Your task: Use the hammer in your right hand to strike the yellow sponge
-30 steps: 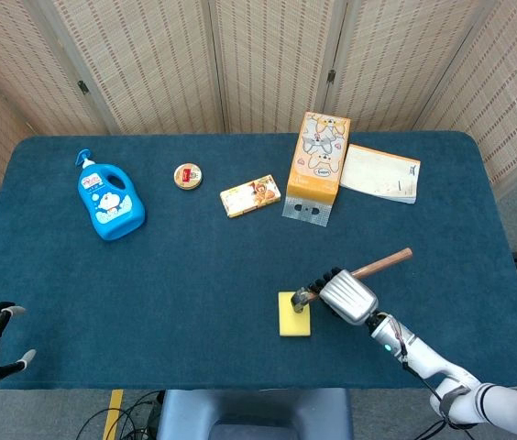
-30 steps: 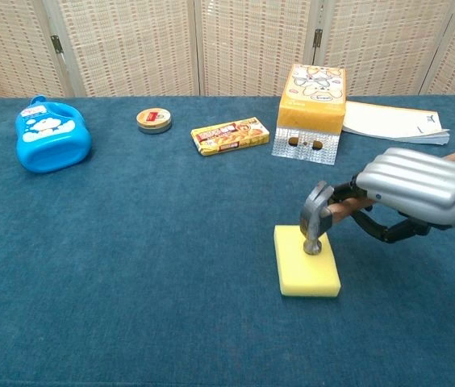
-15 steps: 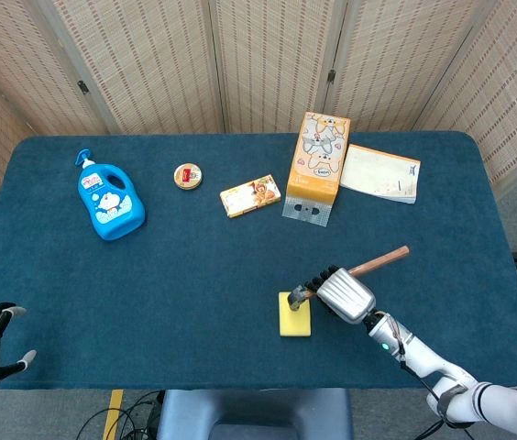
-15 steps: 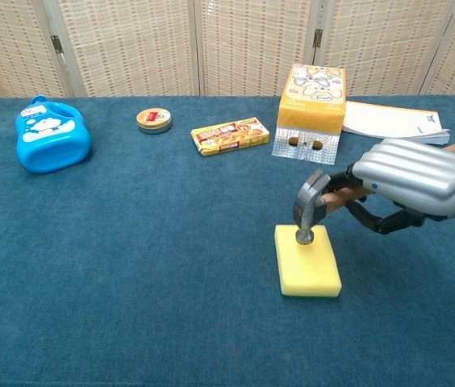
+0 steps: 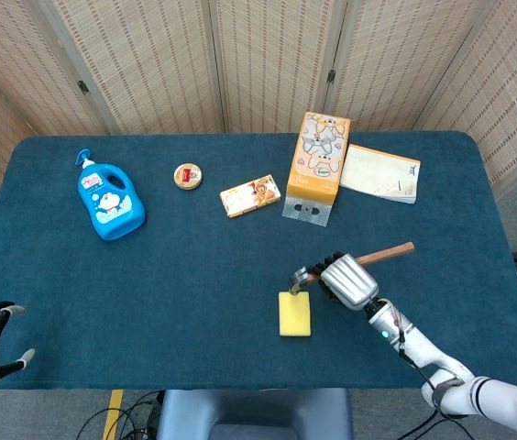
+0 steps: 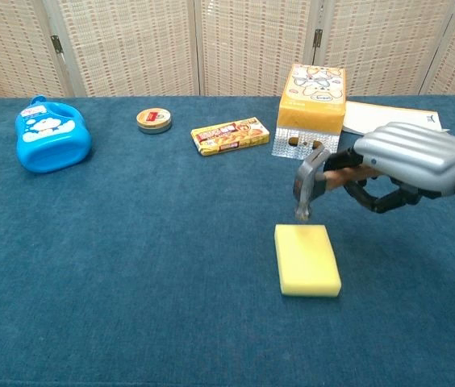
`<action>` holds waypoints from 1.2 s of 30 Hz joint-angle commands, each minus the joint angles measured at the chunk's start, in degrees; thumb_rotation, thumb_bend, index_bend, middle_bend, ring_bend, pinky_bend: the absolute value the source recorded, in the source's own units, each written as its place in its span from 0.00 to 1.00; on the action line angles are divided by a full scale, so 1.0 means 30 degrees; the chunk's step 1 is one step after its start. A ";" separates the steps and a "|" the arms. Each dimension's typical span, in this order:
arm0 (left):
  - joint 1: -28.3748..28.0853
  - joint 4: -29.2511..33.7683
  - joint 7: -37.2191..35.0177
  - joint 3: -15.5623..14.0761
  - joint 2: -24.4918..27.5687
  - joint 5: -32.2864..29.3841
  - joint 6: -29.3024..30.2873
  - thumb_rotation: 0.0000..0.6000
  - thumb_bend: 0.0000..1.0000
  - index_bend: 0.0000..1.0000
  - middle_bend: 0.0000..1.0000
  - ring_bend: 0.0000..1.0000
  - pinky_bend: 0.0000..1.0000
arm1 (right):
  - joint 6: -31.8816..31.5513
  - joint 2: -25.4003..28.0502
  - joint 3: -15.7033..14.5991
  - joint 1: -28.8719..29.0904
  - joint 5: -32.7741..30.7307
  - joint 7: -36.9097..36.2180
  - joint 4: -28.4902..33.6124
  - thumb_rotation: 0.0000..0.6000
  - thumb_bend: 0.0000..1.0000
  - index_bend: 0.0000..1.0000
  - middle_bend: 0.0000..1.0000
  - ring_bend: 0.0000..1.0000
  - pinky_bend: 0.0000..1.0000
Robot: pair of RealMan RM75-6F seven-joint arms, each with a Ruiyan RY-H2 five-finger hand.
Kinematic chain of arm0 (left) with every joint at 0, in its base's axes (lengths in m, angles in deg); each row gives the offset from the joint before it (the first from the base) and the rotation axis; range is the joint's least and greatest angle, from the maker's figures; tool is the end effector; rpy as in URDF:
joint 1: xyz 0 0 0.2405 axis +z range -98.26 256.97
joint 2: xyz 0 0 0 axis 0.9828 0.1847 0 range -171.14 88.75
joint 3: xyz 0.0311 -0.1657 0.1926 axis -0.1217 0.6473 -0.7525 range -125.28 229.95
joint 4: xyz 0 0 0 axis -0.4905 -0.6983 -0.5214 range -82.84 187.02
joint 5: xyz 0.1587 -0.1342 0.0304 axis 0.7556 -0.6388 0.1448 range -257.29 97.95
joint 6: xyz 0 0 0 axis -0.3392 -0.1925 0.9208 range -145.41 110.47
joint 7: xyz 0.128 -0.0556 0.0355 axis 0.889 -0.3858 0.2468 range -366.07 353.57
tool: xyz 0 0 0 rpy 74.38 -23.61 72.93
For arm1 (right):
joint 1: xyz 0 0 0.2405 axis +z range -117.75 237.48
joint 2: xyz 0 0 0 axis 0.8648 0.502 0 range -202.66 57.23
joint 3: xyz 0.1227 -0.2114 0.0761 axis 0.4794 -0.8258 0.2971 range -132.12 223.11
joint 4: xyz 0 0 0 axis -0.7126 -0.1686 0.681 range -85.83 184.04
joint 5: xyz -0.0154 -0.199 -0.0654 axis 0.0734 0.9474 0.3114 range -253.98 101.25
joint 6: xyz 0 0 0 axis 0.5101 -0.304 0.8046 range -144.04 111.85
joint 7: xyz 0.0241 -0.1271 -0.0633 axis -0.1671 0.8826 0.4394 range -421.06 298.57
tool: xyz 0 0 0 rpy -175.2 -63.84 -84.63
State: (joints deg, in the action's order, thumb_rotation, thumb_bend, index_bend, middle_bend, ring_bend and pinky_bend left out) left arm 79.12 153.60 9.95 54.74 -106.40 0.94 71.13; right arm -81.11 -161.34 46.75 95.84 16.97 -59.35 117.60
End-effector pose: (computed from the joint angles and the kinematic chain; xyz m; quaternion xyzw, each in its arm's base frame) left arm -0.3011 0.1521 0.1509 -0.5667 -0.3914 -0.3224 0.6494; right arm -0.2068 -0.3180 -0.0030 0.7965 -0.2458 0.3969 0.3841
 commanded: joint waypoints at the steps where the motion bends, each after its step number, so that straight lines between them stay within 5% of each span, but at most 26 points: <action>1: -0.0036 0.0054 0.0061 -0.0016 0.0012 0.0012 -0.0070 1.00 0.18 0.33 0.29 0.15 0.19 | 0.1514 0.0268 0.0886 0.0241 -0.1943 -0.1304 0.0448 1.00 0.75 0.83 0.79 0.69 0.86; 5: -0.0017 0.0182 0.0166 -0.0026 0.0068 0.0048 -0.0017 1.00 0.18 0.33 0.29 0.15 0.19 | 0.3349 -0.0116 0.1702 0.0720 -0.3741 -0.2527 -0.0123 1.00 0.73 0.79 0.72 0.66 0.85; 11: 0.0019 0.0465 0.0411 -0.0011 0.0264 0.0032 0.0077 1.00 0.18 0.34 0.29 0.15 0.19 | 0.5048 -0.0841 0.2040 0.1419 -0.4631 -0.3274 -0.1261 1.00 0.64 0.38 0.46 0.40 0.58; 15: 0.0043 0.0585 0.0544 -0.0003 0.0338 -0.0009 0.0120 1.00 0.18 0.34 0.29 0.15 0.19 | 0.4936 -0.0846 0.2129 0.1514 -0.4500 -0.3802 -0.1279 1.00 0.44 0.12 0.25 0.20 0.37; 18: 0.0028 0.0615 0.0635 0.0028 0.0351 -0.0075 0.0104 1.00 0.18 0.34 0.29 0.15 0.19 | 0.4665 -0.0542 0.2181 0.1432 -0.4415 -0.4135 -0.1103 1.00 0.34 0.02 0.19 0.12 0.30; 28: -0.0043 0.0742 0.0728 0.0115 0.0363 -0.0021 0.0150 1.00 0.18 0.34 0.29 0.15 0.19 | 0.2493 0.2616 0.1857 0.0201 -0.3574 -0.3971 0.1949 1.00 0.31 0.00 0.15 0.09 0.28; 36: -0.0204 0.0637 0.0748 0.0245 -0.0009 0.0273 0.0254 1.00 0.18 0.34 0.29 0.15 0.19 | -0.1032 0.5569 0.0773 -0.2155 -0.2108 -0.3535 0.4850 1.00 0.31 0.06 0.26 0.11 0.28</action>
State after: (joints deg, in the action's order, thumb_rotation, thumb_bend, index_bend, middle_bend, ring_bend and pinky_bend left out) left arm 78.61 155.58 12.15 55.42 -106.28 1.62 71.87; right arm -82.08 -146.57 50.23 91.25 9.24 -70.66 130.27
